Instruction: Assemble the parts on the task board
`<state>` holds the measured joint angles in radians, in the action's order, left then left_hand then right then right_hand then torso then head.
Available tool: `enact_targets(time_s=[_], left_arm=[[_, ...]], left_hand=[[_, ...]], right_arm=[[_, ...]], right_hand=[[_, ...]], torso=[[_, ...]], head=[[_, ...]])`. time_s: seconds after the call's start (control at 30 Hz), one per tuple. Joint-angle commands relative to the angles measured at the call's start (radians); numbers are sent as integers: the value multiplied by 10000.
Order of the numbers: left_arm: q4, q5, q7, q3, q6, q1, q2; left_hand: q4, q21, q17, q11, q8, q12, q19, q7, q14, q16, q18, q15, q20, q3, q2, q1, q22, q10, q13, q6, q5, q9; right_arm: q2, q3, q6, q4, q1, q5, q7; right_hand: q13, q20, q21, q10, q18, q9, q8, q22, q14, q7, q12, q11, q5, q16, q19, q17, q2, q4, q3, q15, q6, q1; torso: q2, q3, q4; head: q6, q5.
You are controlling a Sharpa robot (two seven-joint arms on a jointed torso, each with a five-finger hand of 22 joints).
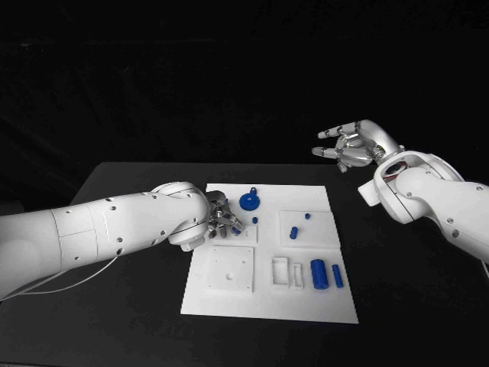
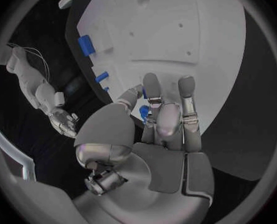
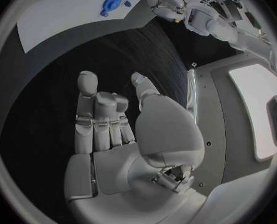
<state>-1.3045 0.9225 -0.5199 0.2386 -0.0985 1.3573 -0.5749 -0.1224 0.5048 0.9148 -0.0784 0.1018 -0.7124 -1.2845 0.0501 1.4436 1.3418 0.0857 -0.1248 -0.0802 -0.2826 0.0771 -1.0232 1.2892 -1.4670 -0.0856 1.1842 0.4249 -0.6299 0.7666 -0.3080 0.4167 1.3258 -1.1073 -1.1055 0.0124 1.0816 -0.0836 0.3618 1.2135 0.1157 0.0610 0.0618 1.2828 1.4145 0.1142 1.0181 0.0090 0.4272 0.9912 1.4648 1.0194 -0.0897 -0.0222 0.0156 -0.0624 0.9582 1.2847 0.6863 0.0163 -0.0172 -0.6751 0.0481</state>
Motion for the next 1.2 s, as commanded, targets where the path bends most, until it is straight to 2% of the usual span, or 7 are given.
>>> enact_targets(time_s=[0.03, 0.57, 0.87, 1.03, 1.2], left_arm=[[-40, 113, -95, 36, 580, -65, -8], [-164, 404, -112, 35, 654, -68, -114], [-180, 680, -100, 35, 537, -76, -89], [-301, 811, 9, 35, 137, -79, -172], [-620, 906, 219, 35, -751, -80, -394]], left_hand=[[33, -50, 16, -63, 161, -52, 6, -1089, 37, 51, 137, 28, 95, 35, 247, -178, 16, -491, 12, 1979, -53, -4476], [26, -130, 88, -58, 113, -118, -29, -1097, 50, 106, 170, 39, 141, 87, 276, -193, 115, -491, 31, 2061, -71, -4526], [15, -261, -30, -56, 18, -80, -67, -1087, 29, 65, 240, 46, 209, 142, 285, -278, 245, -490, 68, 2058, -261, -4544], [19, -293, -38, -71, -1, -60, -91, -1090, 36, 62, 249, 44, 214, 142, 290, -362, 271, -491, 67, 2050, -286, -4534], [23, -297, 1, -87, 0, -72, -122, -1097, 47, 93, 280, 32, 241, 133, 297, -407, 295, -491, 55, 2063, -250, -4531]], right_arm=[[-5, -7, -173, 4, -1, 12, 31], [-10, -7, -252, -24, 0, 12, 8], [-31, -7, -263, -36, 0, 12, 12], [-40, -7, -267, -41, 1, 12, 16], [-23, -7, -270, -49, 1, 13, 16]], right_hand=[[7, 39, 44, -31, 93, -9, -18, 8, -15, 30, 47, 5, 57, 64, 420, 9, 27, -25, -44, 10, -51, -108], [-4, 42, 53, -42, 97, -9, -18, 16, -18, 29, 47, 4, 79, 65, 414, 16, 34, -31, -57, 12, -48, -110], [-8, 41, 65, -44, 97, -9, -18, 20, -16, 29, 51, 6, 88, 67, 415, 21, 40, -23, -72, 11, -52, -127], [-12, 43, 45, -50, 98, -7, -16, 14, -19, 28, 50, 5, 96, 64, 410, 21, 47, -13, -76, 12, -26, -135], [-8, 42, 37, -46, 99, -8, -18, 12, -18, 26, 58, 3, 103, 64, 410, 21, 49, 4, -85, 11, -21, -150]], torso=[[6, 2, 5], [2, -4, -5], [6, -2, -3], [14, 7, 13], [2, 7, -4]], head=[[-14, -11], [-30, -10], [-19, 5], [-7, 25], [-28, 0]])
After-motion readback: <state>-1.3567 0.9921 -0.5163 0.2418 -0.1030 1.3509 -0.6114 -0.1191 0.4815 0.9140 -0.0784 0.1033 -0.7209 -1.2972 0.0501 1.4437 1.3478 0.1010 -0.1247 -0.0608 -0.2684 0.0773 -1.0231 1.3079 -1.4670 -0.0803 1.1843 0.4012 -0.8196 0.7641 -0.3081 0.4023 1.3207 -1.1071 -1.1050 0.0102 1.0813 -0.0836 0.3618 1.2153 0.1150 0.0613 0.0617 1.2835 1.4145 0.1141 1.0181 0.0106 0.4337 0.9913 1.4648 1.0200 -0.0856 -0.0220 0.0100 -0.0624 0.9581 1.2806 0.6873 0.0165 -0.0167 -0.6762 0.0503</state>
